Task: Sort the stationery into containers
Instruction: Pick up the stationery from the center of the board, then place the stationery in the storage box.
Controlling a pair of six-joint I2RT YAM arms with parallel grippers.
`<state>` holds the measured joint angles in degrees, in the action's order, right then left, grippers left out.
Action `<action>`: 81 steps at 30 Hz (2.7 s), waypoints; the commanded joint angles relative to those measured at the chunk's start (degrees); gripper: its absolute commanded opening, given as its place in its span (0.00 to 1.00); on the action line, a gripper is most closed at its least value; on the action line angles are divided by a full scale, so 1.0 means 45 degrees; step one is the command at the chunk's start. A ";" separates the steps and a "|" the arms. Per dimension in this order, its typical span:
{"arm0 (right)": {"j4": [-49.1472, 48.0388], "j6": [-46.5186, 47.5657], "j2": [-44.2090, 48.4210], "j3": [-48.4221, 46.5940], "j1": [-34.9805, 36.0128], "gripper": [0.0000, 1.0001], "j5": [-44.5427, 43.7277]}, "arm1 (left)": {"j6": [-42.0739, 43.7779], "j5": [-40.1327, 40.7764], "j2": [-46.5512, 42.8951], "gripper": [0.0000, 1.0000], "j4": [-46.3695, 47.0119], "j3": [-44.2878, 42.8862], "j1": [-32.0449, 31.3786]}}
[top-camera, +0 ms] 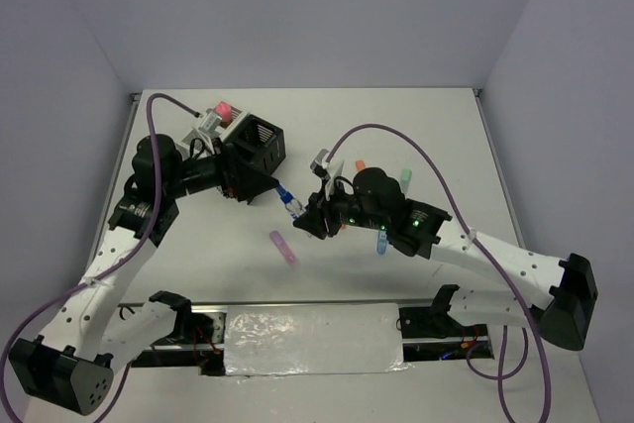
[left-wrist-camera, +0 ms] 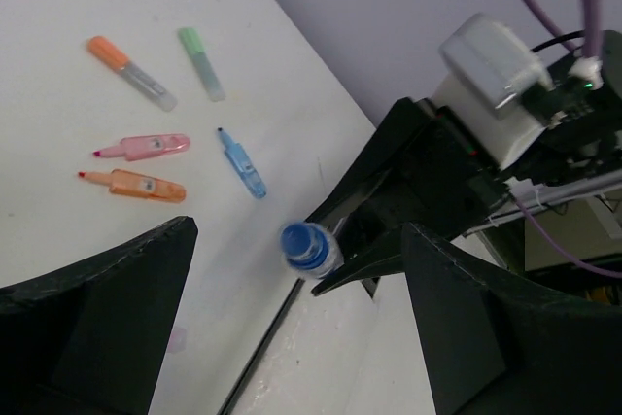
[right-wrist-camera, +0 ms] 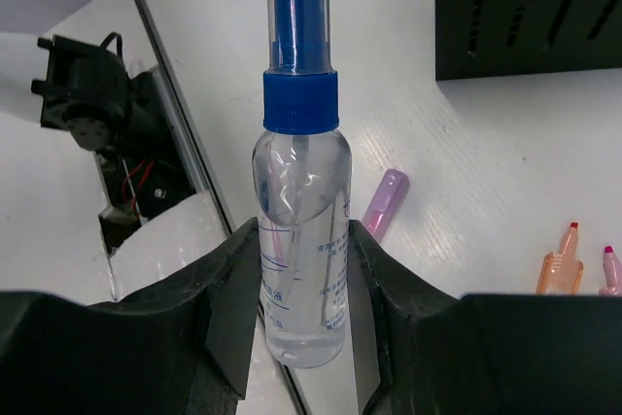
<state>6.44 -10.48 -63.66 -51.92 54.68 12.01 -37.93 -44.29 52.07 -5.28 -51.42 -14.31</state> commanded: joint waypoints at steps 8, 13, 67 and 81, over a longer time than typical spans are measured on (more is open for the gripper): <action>-0.0376 0.1040 0.0709 -0.0082 0.0623 0.00 0.0301 | 0.0323 0.0037 0.0789 0.97 -0.0053 -0.0878 -0.2093; -0.0201 0.1293 0.0787 -0.0298 0.0623 0.00 -0.0246 | 0.0910 0.0722 0.1240 0.92 -0.0819 -0.1074 -0.2836; 0.3862 -0.0445 0.3541 0.0405 -0.0041 1.00 -0.8412 | 0.1241 1.4374 0.9971 0.00 -0.7911 -1.1309 0.2436; 0.3706 -0.0952 0.3365 0.0718 -0.0060 1.00 -0.7045 | 0.1691 1.2932 1.0732 0.25 -0.7187 -1.1015 0.3140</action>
<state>24.16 -13.69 -48.45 -49.04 54.72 -20.73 -31.46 16.95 99.22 -40.99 -100.49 -0.14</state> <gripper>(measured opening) 0.997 0.368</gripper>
